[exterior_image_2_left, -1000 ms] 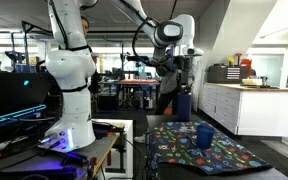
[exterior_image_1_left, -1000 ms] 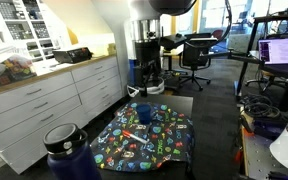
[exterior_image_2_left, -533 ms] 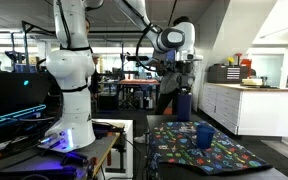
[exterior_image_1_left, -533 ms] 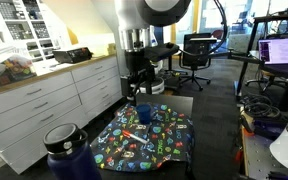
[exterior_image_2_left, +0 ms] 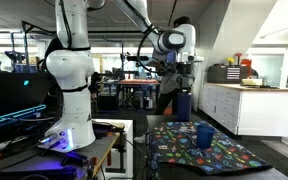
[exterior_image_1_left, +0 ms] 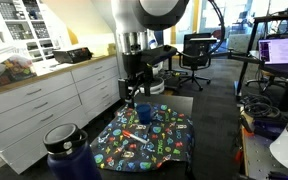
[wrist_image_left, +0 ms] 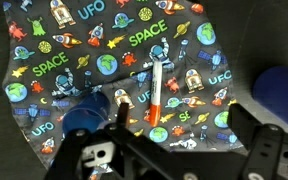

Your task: Put the marker in the blue cup

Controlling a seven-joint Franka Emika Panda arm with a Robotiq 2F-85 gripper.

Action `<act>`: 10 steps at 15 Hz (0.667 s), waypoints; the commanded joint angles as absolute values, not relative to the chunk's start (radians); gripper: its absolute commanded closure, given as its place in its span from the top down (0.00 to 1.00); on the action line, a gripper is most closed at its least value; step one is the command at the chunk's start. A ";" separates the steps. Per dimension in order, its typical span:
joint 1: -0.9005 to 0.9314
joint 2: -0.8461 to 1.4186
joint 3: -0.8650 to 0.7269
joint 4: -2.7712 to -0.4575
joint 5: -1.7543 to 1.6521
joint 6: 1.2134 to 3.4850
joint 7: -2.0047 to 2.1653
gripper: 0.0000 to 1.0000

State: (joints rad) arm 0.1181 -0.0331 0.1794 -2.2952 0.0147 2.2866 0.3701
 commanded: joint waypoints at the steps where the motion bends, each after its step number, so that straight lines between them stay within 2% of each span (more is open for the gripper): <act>1: 0.123 -0.040 0.166 -2.303 0.018 2.289 0.362 1.00; 10: 0.118 -0.005 0.138 -2.286 0.021 2.302 0.353 1.00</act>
State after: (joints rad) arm 0.1143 -0.0231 0.1422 -2.2987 0.0167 2.2865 0.3572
